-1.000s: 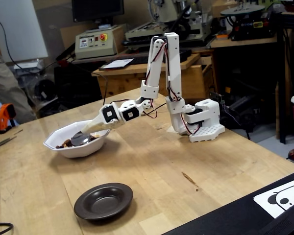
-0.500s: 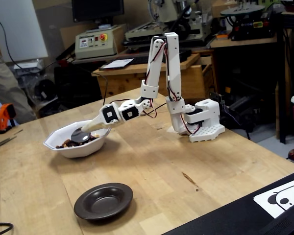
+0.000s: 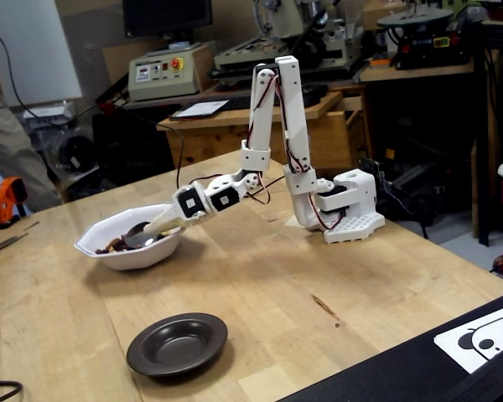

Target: Use spoon to transfer food from the white bowl to brown plate

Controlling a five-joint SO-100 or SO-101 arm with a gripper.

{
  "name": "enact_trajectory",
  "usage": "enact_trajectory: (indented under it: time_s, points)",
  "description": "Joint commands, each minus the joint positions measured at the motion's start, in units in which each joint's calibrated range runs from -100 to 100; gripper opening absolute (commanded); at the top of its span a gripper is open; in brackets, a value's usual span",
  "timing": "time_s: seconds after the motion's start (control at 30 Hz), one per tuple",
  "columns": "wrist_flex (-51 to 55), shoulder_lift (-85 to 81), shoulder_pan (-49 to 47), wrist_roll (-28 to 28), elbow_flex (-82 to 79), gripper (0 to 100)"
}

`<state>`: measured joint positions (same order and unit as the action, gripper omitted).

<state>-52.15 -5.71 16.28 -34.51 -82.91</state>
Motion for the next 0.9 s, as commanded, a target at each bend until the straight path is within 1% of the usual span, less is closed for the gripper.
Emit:
enact_trajectory:
  time_s: [0.0, 0.23, 0.53, 0.87]
  points:
    - [-0.42, 2.24, 0.39, 0.34, 3.00, 4]
    - [-0.97, 7.38, -0.20, 0.83, 7.60, 4]
    - [-1.05, 8.24, -7.02, 10.01, 9.55, 4]
    - [-1.13, 8.06, -7.91, 17.58, 9.64, 4]
